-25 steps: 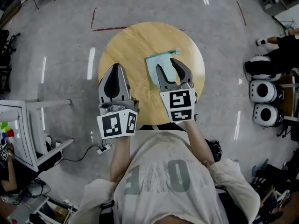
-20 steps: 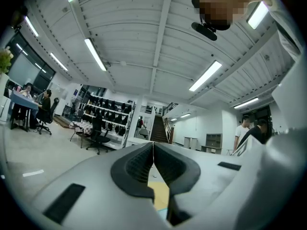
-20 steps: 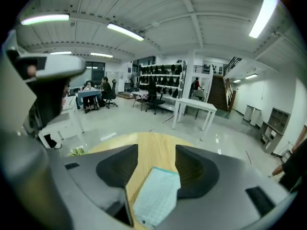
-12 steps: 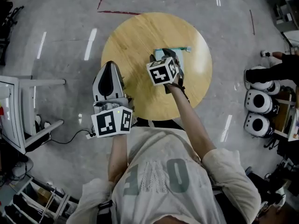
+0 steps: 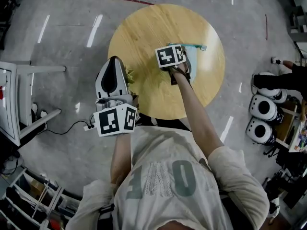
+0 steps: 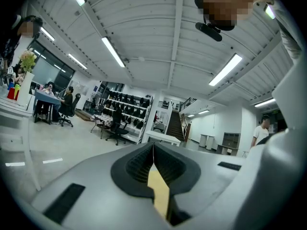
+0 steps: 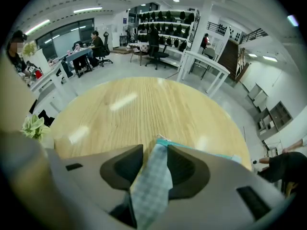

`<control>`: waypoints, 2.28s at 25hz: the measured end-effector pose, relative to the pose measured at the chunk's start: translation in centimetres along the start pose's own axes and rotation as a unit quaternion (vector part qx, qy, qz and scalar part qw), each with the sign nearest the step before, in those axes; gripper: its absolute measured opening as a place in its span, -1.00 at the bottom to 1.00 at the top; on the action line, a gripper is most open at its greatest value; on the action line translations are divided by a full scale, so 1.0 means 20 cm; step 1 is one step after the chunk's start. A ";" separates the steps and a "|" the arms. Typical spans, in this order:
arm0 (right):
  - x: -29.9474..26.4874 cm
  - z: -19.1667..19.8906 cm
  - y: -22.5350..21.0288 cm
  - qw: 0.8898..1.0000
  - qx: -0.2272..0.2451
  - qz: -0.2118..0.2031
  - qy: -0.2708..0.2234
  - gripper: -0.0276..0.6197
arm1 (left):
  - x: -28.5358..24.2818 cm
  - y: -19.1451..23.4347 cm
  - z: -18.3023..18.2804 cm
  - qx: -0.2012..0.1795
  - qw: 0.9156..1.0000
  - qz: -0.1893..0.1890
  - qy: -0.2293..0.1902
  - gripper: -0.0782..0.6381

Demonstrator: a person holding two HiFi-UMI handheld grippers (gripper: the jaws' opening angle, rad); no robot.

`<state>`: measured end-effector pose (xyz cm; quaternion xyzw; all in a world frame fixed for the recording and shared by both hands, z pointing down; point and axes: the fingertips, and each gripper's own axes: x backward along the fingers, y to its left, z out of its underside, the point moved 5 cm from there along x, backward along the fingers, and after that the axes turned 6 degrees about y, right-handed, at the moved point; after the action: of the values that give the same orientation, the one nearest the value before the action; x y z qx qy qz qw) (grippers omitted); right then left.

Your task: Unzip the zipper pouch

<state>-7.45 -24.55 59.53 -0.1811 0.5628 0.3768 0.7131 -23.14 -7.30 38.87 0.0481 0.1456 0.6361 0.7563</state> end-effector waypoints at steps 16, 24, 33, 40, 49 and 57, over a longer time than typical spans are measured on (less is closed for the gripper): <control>0.18 -0.04 -0.12 0.996 -0.057 0.021 -0.059 -0.80 | 0.02 -0.02 -0.03 -0.003 1.000 0.009 -0.014 -0.70; 0.61 -0.10 -0.31 0.974 -0.122 -0.007 -0.189 -0.81 | 0.01 -0.17 -0.17 -0.023 0.997 0.057 -0.047 -0.70; 1.26 -0.08 -0.44 0.908 -0.135 -0.053 -0.392 -0.81 | 0.00 -0.40 -0.39 -0.046 0.988 0.126 -0.076 -0.70; 1.65 0.14 -0.45 0.850 -0.106 -0.085 -0.509 -0.81 | 0.05 -0.69 -0.49 -0.107 0.963 0.227 -0.094 -0.70; 1.78 0.42 -0.35 0.829 -0.082 -0.095 -0.545 -0.81 | 0.13 -0.87 -0.46 -0.111 0.950 0.273 -0.099 -0.70; 1.85 0.48 -0.34 0.824 -0.044 -0.133 -0.549 -0.81 | 0.18 -0.96 -0.49 -0.145 0.934 0.302 -0.122 -0.70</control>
<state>7.12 -10.10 26.60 -0.0486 0.0315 0.3404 0.9385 -7.22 -8.37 23.96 0.0568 -0.0627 0.8378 0.5393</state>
